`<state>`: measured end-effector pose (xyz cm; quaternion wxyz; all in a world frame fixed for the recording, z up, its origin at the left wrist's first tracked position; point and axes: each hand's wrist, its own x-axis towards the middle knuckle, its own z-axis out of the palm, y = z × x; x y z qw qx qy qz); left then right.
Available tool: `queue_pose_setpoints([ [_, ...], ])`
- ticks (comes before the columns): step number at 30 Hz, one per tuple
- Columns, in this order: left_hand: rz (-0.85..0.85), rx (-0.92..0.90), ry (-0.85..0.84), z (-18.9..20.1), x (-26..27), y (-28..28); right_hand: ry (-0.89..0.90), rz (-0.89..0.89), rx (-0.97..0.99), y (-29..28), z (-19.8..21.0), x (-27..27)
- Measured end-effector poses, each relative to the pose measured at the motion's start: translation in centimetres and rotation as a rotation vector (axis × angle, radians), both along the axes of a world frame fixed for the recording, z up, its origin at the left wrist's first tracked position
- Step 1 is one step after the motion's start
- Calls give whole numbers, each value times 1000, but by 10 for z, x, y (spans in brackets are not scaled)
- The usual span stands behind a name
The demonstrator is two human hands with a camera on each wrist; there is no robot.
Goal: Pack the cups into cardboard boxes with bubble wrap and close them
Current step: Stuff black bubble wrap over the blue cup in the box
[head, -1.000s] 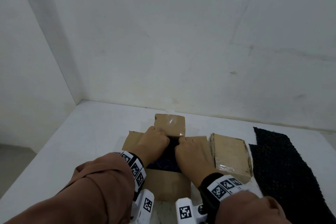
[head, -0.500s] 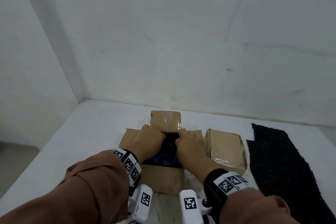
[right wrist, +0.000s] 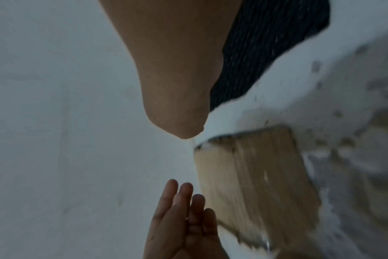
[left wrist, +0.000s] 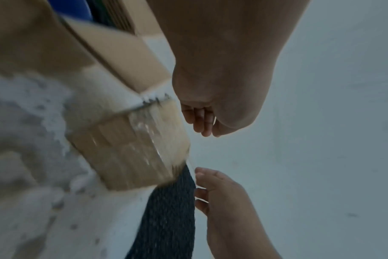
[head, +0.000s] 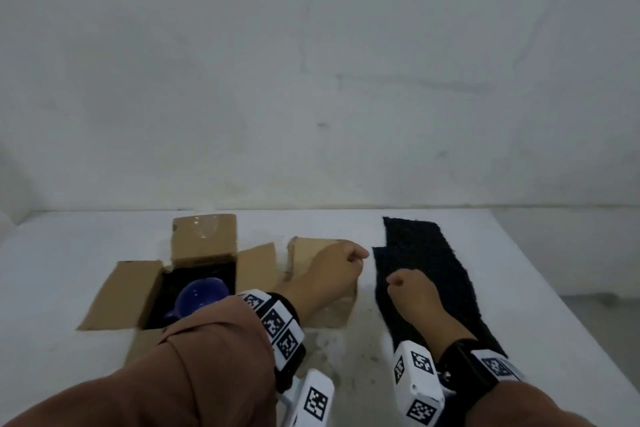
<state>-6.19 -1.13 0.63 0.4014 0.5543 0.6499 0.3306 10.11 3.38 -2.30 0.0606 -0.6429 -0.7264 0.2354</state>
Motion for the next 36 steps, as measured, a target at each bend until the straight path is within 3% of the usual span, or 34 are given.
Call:
queue_pose_setpoints([
  [7,-30,-300,-62,-41,96,19,-65,127,-165,-4,-51,67],
  [10,130,-419,-159,-60,106,21,-76,195,-190,-4,-68,70],
  [15,415,-550,-547,-72,109,29,-93,224,-145,0,-85,68],
  [19,351,-587,-553,-74,112,32,-64,207,-149,2,-80,68],
  [27,229,-415,-300,-74,118,33,1,212,-119,3,-77,74],
  [30,256,-281,-270,-55,117,27,89,71,-12,10,-61,78],
  [33,253,-128,-257,-27,105,20,295,-167,106,22,-38,83],
  [36,259,-20,-335,4,77,12,626,-355,6,27,-12,77],
])
